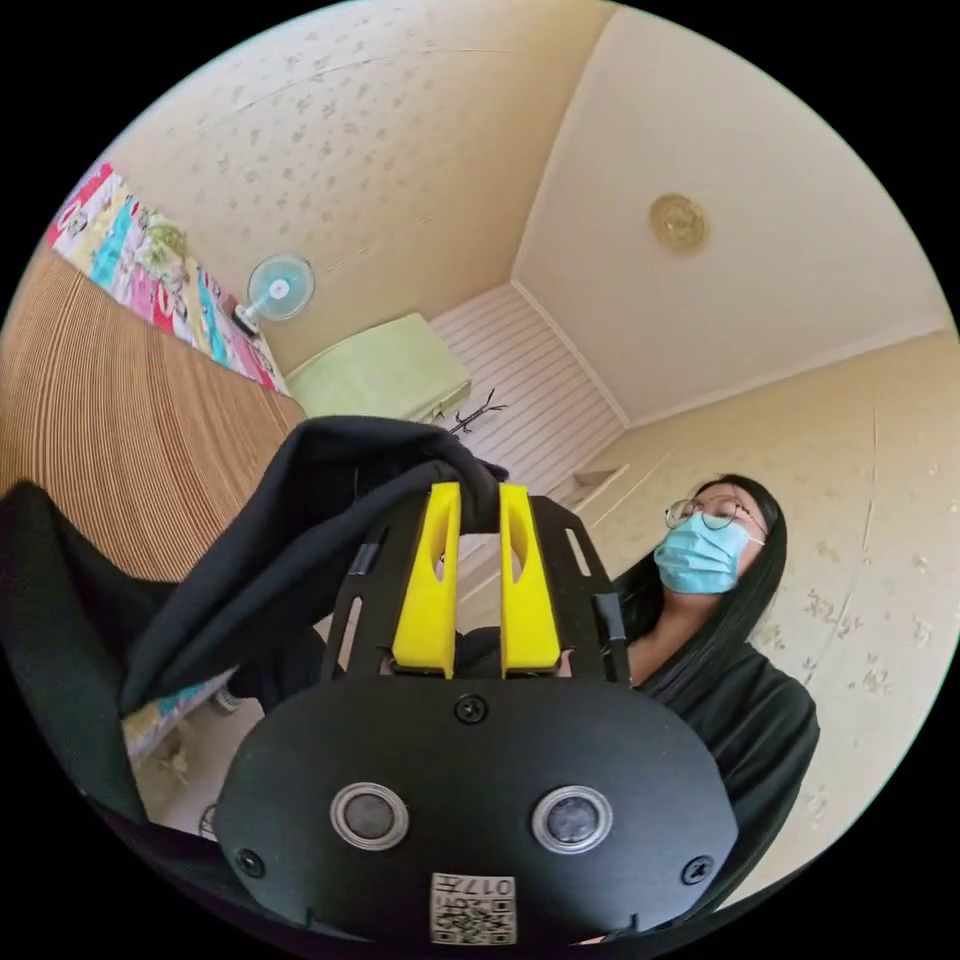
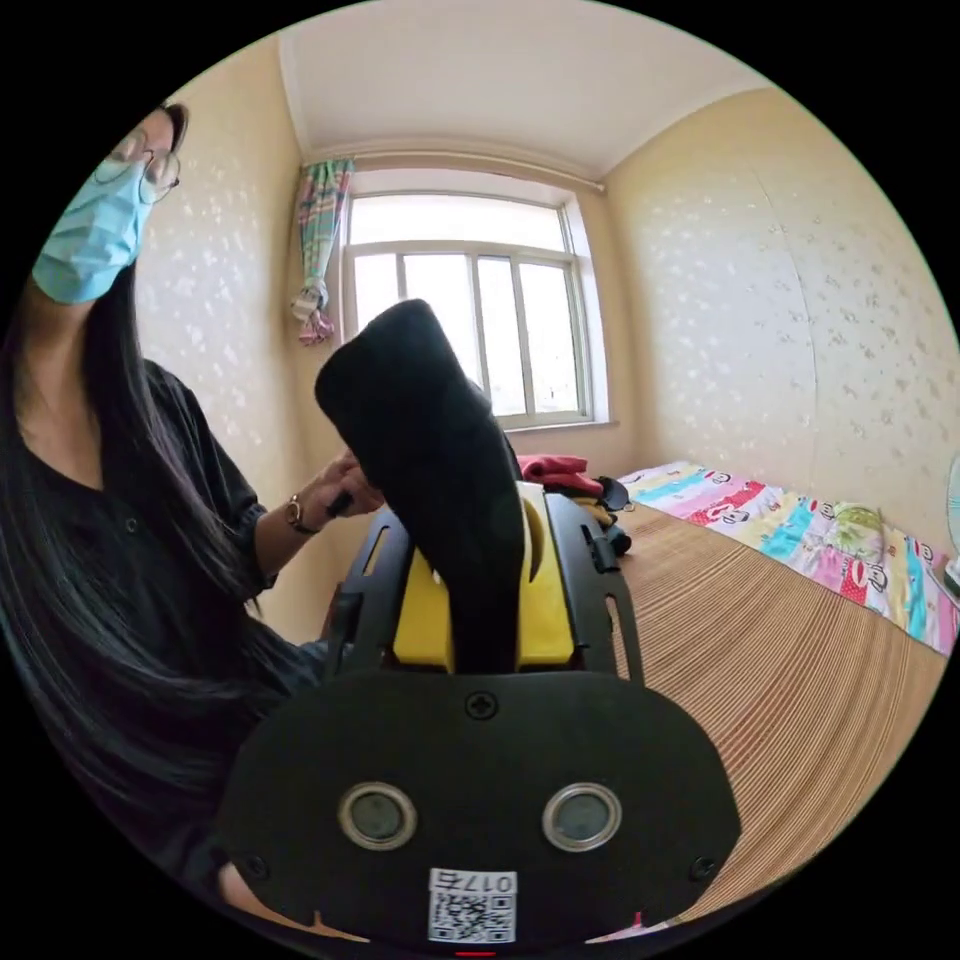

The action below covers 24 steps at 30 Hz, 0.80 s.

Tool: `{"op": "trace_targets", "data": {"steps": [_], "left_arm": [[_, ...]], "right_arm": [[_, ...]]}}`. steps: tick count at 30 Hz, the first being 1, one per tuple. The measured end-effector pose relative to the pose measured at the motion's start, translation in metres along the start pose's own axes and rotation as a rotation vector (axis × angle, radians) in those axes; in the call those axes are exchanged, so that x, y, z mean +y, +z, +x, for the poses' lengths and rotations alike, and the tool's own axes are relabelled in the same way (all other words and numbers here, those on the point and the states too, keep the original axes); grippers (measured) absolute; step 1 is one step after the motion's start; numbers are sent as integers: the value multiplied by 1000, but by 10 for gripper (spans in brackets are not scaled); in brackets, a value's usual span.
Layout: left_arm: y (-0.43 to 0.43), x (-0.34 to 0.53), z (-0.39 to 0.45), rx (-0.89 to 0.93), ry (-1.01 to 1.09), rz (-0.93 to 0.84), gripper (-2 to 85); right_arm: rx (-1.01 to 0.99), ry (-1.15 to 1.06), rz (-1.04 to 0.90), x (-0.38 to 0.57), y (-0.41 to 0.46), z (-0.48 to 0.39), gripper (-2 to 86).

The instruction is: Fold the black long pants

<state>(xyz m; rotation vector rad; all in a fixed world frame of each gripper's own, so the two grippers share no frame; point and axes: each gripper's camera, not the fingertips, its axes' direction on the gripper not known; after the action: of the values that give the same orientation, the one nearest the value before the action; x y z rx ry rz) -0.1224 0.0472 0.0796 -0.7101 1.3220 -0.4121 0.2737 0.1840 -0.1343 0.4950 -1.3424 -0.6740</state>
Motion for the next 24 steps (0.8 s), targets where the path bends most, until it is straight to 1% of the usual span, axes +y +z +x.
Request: {"op": "trace_targets", "data": {"steps": [2, 3, 5, 8, 9, 11, 13, 15, 16, 17, 19, 21, 23, 24], "left_arm": [[-13, 15, 38, -54, 128, 28, 53], [-17, 21, 47, -82, 151, 42, 69], [-31, 45, 79, -250, 201, 90, 142], [-33, 76, 101, -474, 225, 135, 223], [-29, 80, 104, -475, 236, 134, 235], [-2, 85, 120, -360, 330, 89, 258], [28, 81, 142, -282, 418, 36, 259], [55, 77, 176, -281, 510, 19, 237], [64, 76, 201, -338, 569, 68, 145], [71, 77, 229, -324, 701, 93, 87], [90, 72, 270, -335, 805, 49, 61], [107, 65, 307, -343, 841, 25, 58], [122, 59, 353, -348, 921, 32, 56], [126, 57, 363, -348, 929, 32, 56]], "right_arm": [[-44, 15, 2, -27, 7, -9, 102], [-37, 17, -7, -36, 9, -12, 100], [-7, -57, -32, -71, 13, -38, 96], [-33, -138, -19, -114, 7, -73, 95], [-43, -140, -18, -123, 6, -78, 95], [-92, -136, -27, -157, 7, -98, 96], [-93, -124, -49, -182, 14, -115, 96], [-83, -137, -69, -204, 20, -134, 99], [-93, -157, -73, -218, 21, -147, 102], [-110, -166, -71, -233, 19, -157, 108], [-107, -165, -55, -258, 10, -170, 118], [-100, -177, -72, -288, -1, -183, 127], [-199, -184, -97, -331, -20, -195, 134], [-218, -168, -103, -343, -25, -196, 133]]}}
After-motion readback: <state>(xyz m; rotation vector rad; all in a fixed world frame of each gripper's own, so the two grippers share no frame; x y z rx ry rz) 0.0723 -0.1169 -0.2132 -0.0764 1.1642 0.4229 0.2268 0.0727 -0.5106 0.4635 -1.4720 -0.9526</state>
